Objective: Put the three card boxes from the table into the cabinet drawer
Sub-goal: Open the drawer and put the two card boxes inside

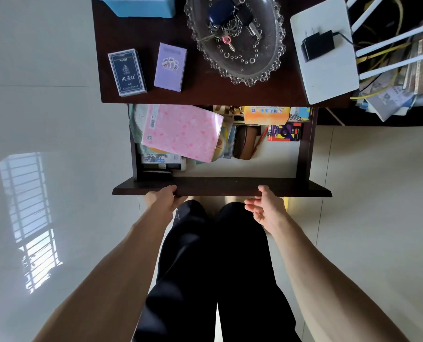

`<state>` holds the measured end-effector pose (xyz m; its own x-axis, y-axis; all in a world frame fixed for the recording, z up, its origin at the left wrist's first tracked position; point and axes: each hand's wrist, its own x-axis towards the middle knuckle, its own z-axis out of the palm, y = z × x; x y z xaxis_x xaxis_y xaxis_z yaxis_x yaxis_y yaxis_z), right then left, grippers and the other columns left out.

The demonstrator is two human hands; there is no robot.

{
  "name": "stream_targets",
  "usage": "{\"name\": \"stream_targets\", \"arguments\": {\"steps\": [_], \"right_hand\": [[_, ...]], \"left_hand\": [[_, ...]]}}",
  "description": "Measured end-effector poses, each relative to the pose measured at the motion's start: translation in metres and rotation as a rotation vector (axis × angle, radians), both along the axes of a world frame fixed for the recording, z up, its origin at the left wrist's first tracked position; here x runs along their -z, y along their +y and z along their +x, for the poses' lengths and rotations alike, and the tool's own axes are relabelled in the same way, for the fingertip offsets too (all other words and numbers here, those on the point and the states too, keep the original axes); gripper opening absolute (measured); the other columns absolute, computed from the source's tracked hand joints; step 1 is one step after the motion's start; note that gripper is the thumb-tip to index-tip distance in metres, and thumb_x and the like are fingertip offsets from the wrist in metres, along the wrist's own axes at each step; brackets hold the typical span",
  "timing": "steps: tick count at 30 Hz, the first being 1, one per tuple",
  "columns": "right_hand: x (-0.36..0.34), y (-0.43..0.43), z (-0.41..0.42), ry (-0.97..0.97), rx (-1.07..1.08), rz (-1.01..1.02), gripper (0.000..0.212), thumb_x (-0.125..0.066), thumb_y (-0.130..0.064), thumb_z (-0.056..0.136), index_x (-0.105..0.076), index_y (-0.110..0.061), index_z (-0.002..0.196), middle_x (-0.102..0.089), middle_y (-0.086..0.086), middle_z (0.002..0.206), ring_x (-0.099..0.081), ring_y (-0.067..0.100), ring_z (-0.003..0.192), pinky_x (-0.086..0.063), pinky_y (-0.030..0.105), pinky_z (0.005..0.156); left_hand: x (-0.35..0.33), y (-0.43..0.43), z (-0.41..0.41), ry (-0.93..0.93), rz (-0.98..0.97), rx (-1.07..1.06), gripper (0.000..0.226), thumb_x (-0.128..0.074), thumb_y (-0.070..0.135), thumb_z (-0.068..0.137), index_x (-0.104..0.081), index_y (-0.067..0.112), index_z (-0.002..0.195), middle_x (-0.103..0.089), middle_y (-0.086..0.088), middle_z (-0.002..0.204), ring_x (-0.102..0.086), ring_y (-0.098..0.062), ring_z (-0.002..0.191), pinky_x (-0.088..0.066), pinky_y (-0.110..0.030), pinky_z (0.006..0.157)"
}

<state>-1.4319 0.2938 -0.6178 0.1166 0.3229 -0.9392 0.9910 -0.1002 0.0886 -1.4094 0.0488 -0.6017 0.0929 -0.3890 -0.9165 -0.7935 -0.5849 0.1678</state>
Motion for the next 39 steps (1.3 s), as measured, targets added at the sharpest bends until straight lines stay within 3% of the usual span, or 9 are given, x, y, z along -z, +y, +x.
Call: {"name": "stream_targets", "arguments": {"steps": [4, 6, 9, 11, 13, 17, 21, 30, 39], "right_hand": [[-0.017, -0.003, -0.010, -0.092, -0.239, -0.085, 0.052, -0.047, -0.050, 0.102, -0.068, -0.003, 0.091, -0.076, 0.009, 0.061, -0.074, 0.023, 0.063, -0.044, 0.027, 0.051], [-0.028, -0.009, -0.017, -0.058, -0.443, -0.098, 0.049, -0.051, -0.045, 0.100, -0.071, -0.001, 0.092, -0.074, 0.007, 0.058, -0.070, 0.018, 0.049, -0.041, 0.019, 0.041], [-0.042, -0.025, -0.035, 0.051, -0.648, -0.142, 0.039, -0.056, -0.039, 0.097, -0.072, -0.003, 0.098, -0.072, 0.004, 0.055, -0.063, 0.011, 0.039, -0.037, 0.016, 0.035], [-0.047, -0.042, -0.052, 0.239, -0.725, -0.180, 0.033, -0.060, -0.036, 0.095, -0.070, -0.007, 0.105, -0.075, 0.002, 0.067, -0.065, 0.008, 0.048, -0.049, 0.019, 0.043], [-0.053, -0.064, -0.069, 0.468, -0.859, -0.169, 0.025, -0.064, -0.035, 0.094, -0.068, -0.013, 0.104, -0.074, -0.002, 0.087, -0.070, 0.008, 0.071, -0.061, 0.028, 0.067], [-0.063, -0.110, -0.109, 0.817, -1.176, -0.066, 0.024, -0.070, -0.032, 0.090, -0.063, -0.019, 0.109, -0.067, -0.002, 0.105, -0.065, 0.010, 0.091, -0.058, 0.030, 0.077], [-0.066, -0.155, -0.156, 0.999, -1.411, 0.038, 0.041, -0.074, -0.029, 0.086, -0.060, -0.018, 0.123, -0.061, 0.005, 0.120, -0.060, 0.020, 0.106, -0.056, 0.035, 0.084], [-0.051, -0.226, -0.226, 0.904, -1.780, 0.097, 0.077, -0.064, -0.001, 0.084, -0.039, -0.028, 0.153, -0.023, 0.008, 0.163, -0.026, 0.031, 0.145, -0.048, 0.043, 0.099], [-0.045, -0.233, -0.234, 0.886, -1.803, 0.121, 0.064, -0.060, 0.005, 0.084, -0.051, -0.026, 0.140, -0.041, 0.007, 0.140, -0.038, 0.030, 0.130, -0.050, 0.034, 0.082]], "left_hand": [[-0.007, -0.018, 0.009, -0.102, 0.112, 0.168, 0.018, -0.065, 0.014, 0.089, -0.061, -0.002, 0.097, -0.071, -0.022, 0.088, -0.070, -0.026, 0.061, -0.059, -0.026, 0.049], [-0.016, -0.028, 0.005, -0.186, 0.169, 0.392, 0.023, -0.064, 0.019, 0.087, -0.062, -0.002, 0.096, -0.071, -0.020, 0.082, -0.066, -0.028, 0.058, -0.053, -0.022, 0.043], [-0.029, -0.041, -0.015, -0.209, 0.135, 0.778, 0.025, -0.054, 0.017, 0.083, -0.064, -0.006, 0.090, -0.067, -0.015, 0.069, -0.059, -0.027, 0.054, -0.047, -0.025, 0.051], [-0.037, -0.047, -0.035, -0.165, -0.032, 1.032, 0.027, -0.052, 0.023, 0.082, -0.067, 0.001, 0.088, -0.067, -0.010, 0.069, -0.064, -0.030, 0.065, -0.052, -0.032, 0.063], [-0.047, -0.052, -0.058, -0.094, -0.230, 1.125, 0.022, -0.056, 0.028, 0.083, -0.061, 0.012, 0.096, -0.066, -0.006, 0.083, -0.065, -0.028, 0.079, -0.056, -0.037, 0.072], [-0.053, -0.069, -0.105, 0.070, -0.485, 1.149, 0.048, -0.064, 0.021, 0.083, -0.043, 0.019, 0.126, -0.056, -0.010, 0.115, -0.053, -0.025, 0.086, -0.045, -0.036, 0.071], [-0.053, -0.089, -0.148, 0.151, -0.574, 1.103, 0.076, -0.071, 0.016, 0.078, -0.027, 0.023, 0.139, -0.044, -0.014, 0.119, -0.055, -0.032, 0.088, -0.047, -0.036, 0.067], [-0.022, -0.120, -0.212, 0.087, -0.528, 1.018, 0.079, -0.062, 0.032, 0.078, -0.020, 0.040, 0.145, -0.035, -0.016, 0.126, -0.045, -0.039, 0.110, -0.043, -0.042, 0.077], [-0.005, -0.118, -0.220, 0.093, -0.534, 1.028, 0.077, -0.073, 0.020, 0.075, -0.033, 0.037, 0.138, -0.036, -0.017, 0.128, -0.043, -0.040, 0.117, -0.048, -0.042, 0.077]]}}
